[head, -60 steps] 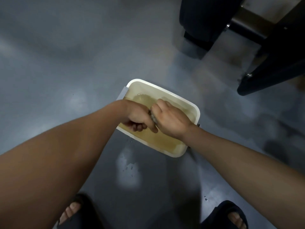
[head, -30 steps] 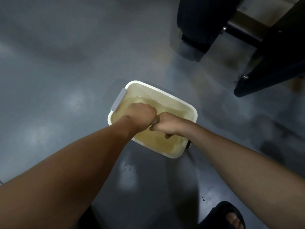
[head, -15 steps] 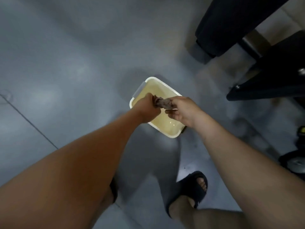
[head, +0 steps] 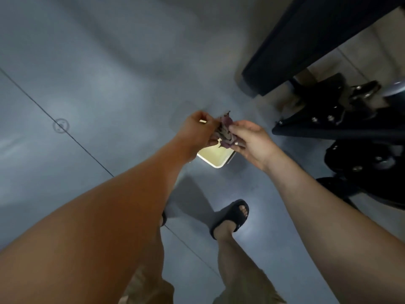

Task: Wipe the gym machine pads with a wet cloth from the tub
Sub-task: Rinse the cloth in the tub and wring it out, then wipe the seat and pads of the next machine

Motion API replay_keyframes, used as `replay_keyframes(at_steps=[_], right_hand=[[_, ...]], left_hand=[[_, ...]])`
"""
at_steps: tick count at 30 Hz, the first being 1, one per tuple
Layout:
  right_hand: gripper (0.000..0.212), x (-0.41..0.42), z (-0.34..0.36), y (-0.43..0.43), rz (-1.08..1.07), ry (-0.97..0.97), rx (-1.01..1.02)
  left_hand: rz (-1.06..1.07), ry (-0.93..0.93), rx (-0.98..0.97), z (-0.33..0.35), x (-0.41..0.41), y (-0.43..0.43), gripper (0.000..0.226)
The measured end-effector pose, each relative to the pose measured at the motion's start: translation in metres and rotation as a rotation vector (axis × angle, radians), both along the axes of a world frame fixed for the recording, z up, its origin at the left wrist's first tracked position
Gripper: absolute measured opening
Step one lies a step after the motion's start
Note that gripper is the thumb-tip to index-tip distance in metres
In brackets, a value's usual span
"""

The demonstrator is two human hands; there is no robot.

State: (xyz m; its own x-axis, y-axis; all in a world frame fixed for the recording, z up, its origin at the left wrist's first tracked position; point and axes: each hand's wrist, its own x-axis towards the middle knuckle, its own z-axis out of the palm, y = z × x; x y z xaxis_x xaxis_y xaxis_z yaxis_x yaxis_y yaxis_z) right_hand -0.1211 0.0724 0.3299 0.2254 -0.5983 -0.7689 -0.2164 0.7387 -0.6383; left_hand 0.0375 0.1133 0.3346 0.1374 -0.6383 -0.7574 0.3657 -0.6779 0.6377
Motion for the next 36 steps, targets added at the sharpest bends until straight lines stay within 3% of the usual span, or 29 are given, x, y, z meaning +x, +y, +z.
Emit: replay_keyframes(at_steps=[6,8,10,12,15,17,19,22,23,27,30,33,36], right_hand=[[0.01,-0.011,0.086,-0.011,-0.315,-0.079,-0.016],[0.018,-0.01,0.112,-0.012,-0.342,-0.143,-0.01],[0.023,-0.005,0.145,-0.01,-0.349,-0.201,-0.006],[0.017,-0.004,0.179,-0.012,-0.378,-0.277,-0.003],[0.013,-0.005,0.224,-0.016,-0.449,-0.314,-0.063],[0.009,-0.002,0.246,-0.016,-0.451,-0.293,-0.082],[0.008,0.005,0.267,-0.014,-0.325,-0.173,-0.111],[0.01,0.013,0.286,-0.013,-0.177,0.172,-0.223],[0.011,0.014,0.294,-0.012,-0.227,0.129,-0.227],[0.017,0.016,0.333,-0.015,-0.518,-0.389,-0.039],[0.016,0.025,0.354,-0.013,-0.541,-0.516,-0.043],[0.01,0.043,0.362,-0.011,-0.648,-0.592,-0.036],[0.015,0.054,0.363,-0.007,-0.639,-0.562,-0.063]], left_hand=[[-0.094,0.12,-0.077,0.083,0.004,-0.002,0.028],[-0.158,0.138,-0.097,0.108,0.006,-0.001,0.041],[-0.255,0.11,-0.11,0.135,0.009,-0.002,0.038],[-0.362,-0.043,-0.099,0.165,0.011,-0.005,0.028],[-0.495,-0.43,-0.182,0.208,0.015,-0.015,0.015],[-0.513,-0.513,-0.216,0.227,0.019,-0.023,0.013],[-0.533,-0.566,-0.234,0.25,0.022,-0.033,0.012],[-0.63,-0.704,-0.231,0.269,0.029,-0.042,0.009],[-0.617,-0.692,-0.244,0.275,0.031,-0.044,0.007],[-0.524,-0.456,-0.219,0.312,0.04,-0.055,0.009],[-0.497,-0.125,-0.147,0.333,0.038,-0.061,0.014],[-0.49,0.209,-0.139,0.343,0.022,-0.065,0.045],[-0.441,0.064,-0.197,0.344,-0.001,-0.064,0.062]])
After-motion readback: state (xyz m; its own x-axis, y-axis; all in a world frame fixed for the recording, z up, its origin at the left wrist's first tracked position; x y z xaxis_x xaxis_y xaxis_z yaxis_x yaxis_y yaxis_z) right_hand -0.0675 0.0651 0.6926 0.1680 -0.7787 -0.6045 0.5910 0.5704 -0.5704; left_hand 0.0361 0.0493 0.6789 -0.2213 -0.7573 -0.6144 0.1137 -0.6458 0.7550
